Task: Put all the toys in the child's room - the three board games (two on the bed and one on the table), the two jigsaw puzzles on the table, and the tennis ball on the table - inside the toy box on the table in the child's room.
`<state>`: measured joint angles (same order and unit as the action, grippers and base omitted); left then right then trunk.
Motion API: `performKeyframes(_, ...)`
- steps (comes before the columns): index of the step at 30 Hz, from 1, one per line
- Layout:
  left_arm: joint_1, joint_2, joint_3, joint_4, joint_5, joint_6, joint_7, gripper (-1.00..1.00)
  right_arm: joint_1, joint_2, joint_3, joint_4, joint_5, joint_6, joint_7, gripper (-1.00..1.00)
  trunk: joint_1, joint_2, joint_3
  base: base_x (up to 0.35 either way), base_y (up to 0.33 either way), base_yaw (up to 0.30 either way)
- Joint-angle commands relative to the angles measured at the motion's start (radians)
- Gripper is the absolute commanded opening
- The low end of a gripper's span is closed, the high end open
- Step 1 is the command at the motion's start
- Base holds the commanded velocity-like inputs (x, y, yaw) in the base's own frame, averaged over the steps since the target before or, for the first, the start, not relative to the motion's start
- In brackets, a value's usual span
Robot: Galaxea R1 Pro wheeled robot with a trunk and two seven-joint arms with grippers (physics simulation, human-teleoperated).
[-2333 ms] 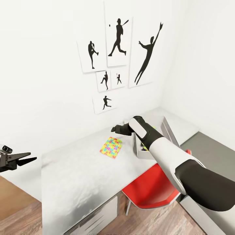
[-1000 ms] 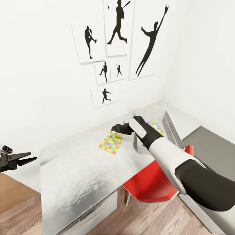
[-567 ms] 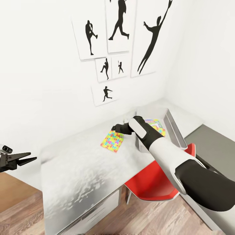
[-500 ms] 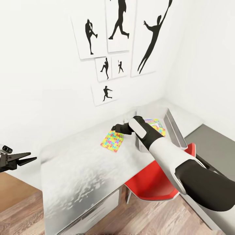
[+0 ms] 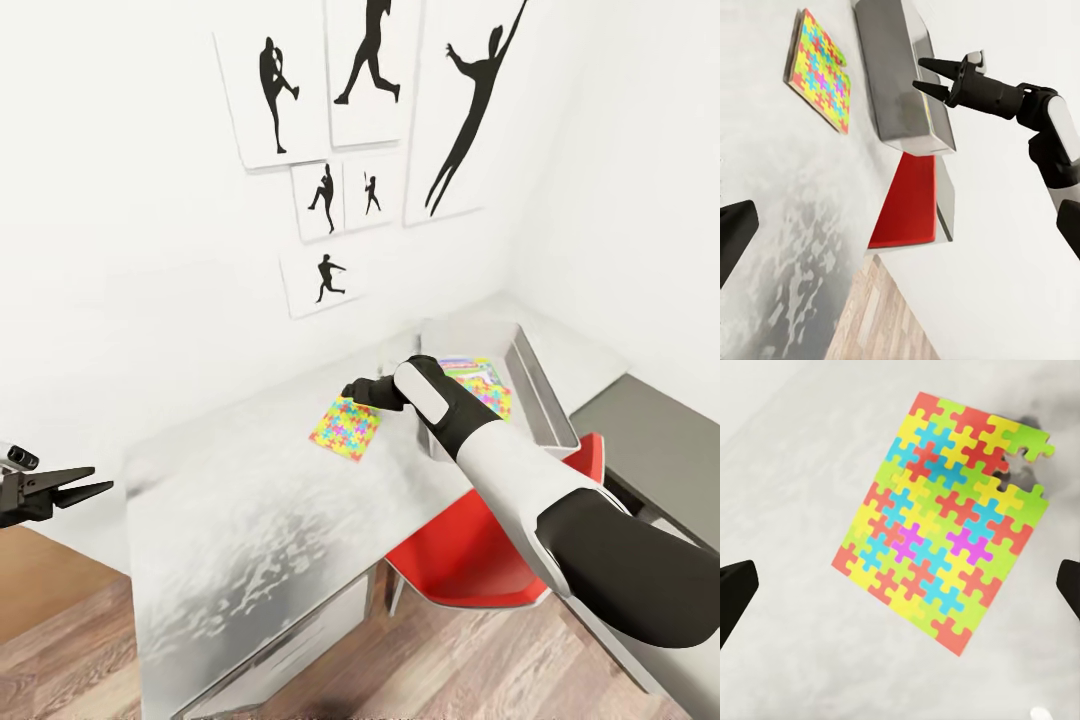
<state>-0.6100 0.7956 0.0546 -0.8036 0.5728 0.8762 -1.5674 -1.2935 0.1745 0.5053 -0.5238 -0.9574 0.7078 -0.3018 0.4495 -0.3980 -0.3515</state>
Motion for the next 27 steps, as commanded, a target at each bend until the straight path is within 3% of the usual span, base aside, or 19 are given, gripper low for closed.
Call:
performKeyframes(1,-0.001,0.001,-0.001,0.000,0.001,0.011,-0.003,1.00,-0.001,0.000,0.003,0.000,-0.010,0.000,-0.010,1.00,0.001,-0.002,-0.003,0.000,0.003,0.000)
performKeyframes(27,-0.001,-0.004,-0.001,0.000,0.001,0.010,-0.003,1.00,-0.001,0.000,0.003,0.000,-0.010,-0.007,-0.010,1.00,0.001,-0.002,-0.046,0.000,0.000,0.000)
